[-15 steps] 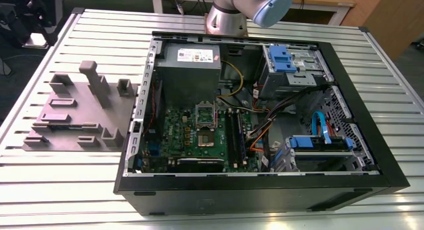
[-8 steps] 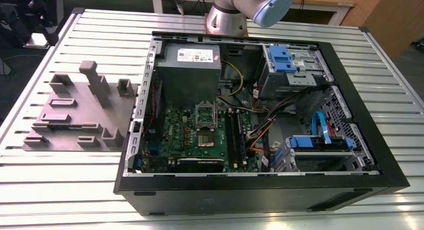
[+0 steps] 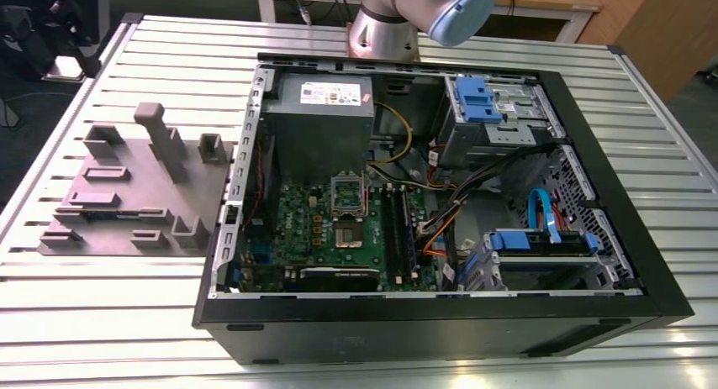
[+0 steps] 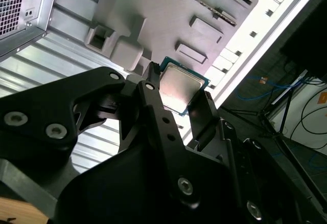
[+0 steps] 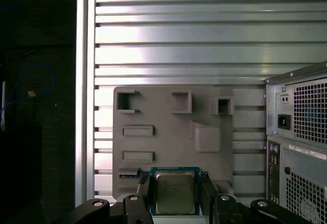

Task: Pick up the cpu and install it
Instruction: 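Pick up the cpu and move it towards the insertion slot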

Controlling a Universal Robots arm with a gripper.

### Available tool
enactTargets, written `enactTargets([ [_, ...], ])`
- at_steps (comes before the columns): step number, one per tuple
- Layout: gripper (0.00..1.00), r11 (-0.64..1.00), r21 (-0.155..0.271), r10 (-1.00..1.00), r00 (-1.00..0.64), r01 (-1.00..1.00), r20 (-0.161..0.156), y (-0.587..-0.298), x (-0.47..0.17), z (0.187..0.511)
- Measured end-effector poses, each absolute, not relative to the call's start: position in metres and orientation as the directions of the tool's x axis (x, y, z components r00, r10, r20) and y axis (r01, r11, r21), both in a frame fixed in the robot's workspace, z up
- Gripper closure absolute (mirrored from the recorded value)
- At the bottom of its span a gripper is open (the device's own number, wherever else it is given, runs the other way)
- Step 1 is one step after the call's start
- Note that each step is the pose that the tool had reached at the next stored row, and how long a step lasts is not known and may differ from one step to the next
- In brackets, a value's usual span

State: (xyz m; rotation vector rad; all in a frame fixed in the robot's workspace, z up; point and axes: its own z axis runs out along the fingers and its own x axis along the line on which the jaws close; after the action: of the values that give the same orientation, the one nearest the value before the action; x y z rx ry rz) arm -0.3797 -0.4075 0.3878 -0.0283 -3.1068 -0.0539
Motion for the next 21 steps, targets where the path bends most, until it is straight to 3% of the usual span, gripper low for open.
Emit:
enactTargets([
  [21, 0.53, 0.999, 0.034, 0.018, -0.999, 0.019, 0.034, -0.4075, -0.3746, 0.3878],
])
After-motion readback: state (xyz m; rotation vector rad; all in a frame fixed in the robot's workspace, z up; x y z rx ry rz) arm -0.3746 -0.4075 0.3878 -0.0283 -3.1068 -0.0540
